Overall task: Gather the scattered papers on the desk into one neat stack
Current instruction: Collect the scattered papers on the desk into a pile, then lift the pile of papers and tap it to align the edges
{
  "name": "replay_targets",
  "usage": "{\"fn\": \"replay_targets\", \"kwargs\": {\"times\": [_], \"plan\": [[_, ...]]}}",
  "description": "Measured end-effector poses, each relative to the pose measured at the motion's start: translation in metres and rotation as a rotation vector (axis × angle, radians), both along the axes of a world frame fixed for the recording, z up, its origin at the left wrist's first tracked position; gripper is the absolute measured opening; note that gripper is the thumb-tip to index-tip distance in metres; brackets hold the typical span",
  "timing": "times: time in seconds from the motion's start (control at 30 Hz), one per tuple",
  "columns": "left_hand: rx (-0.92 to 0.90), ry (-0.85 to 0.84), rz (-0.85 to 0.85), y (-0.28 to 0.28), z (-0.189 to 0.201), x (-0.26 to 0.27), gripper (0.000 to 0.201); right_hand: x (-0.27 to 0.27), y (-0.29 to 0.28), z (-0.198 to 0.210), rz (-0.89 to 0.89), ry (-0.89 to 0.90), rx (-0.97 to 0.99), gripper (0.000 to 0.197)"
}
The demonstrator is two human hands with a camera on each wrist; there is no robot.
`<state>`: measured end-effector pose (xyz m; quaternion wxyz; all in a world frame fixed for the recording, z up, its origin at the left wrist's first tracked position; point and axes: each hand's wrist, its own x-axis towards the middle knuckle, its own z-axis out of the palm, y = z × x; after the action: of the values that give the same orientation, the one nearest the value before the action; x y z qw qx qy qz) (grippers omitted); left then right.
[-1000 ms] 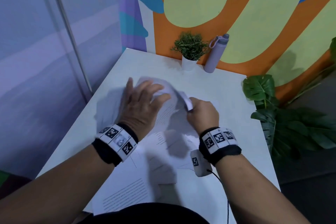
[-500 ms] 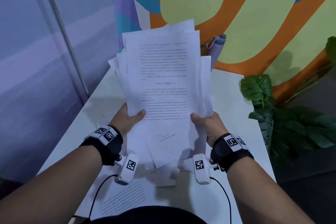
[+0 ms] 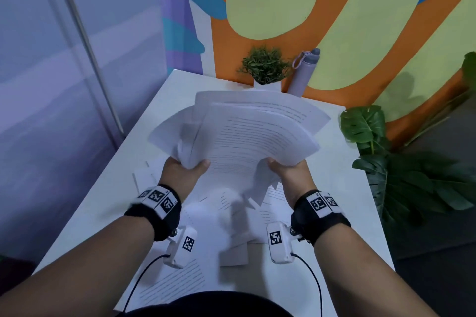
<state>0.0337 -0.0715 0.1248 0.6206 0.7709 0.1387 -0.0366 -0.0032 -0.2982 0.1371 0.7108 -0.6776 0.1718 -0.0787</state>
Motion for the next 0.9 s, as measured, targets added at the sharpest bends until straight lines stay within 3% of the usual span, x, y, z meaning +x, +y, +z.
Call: {"fn": "replay_targets", "kwargs": {"times": [0.1,0.23,0.33,0.37,0.47,0.6,0.77,0.9], "plan": [[0.047,0.094,-0.004,0.009,-0.004,0.001,0.069,0.003,0.003,-0.004,0.015,-0.008,0.051,0.042],[-0.015,0.092,0.028,0.015,-0.003,0.008,0.031,0.007,0.003,-0.002,0.017,-0.086,0.118,0.064],[-0.045,0.104,0.056,0.018,-0.001,0.014,0.026,0.010,0.005,0.004,0.059,-0.115,0.109,0.069],[-0.059,0.130,0.047,0.019,-0.002,0.016,0.030,0.012,0.006,0.004,0.065,-0.102,0.110,0.071],[-0.059,0.137,-0.008,0.019,-0.002,0.015,0.073,0.018,0.016,0.000,0.084,-0.015,0.106,0.074],[-0.043,0.055,-0.001,0.015,0.002,0.014,0.042,0.021,0.026,-0.008,0.065,0.035,0.006,0.047],[-0.064,-0.059,0.033,0.012,0.018,0.015,0.026,0.020,0.020,-0.002,0.083,0.030,-0.002,0.036],[-0.109,-0.078,0.055,0.013,0.019,0.016,0.029,0.022,0.011,0.002,0.073,-0.011,-0.020,0.060]]}}
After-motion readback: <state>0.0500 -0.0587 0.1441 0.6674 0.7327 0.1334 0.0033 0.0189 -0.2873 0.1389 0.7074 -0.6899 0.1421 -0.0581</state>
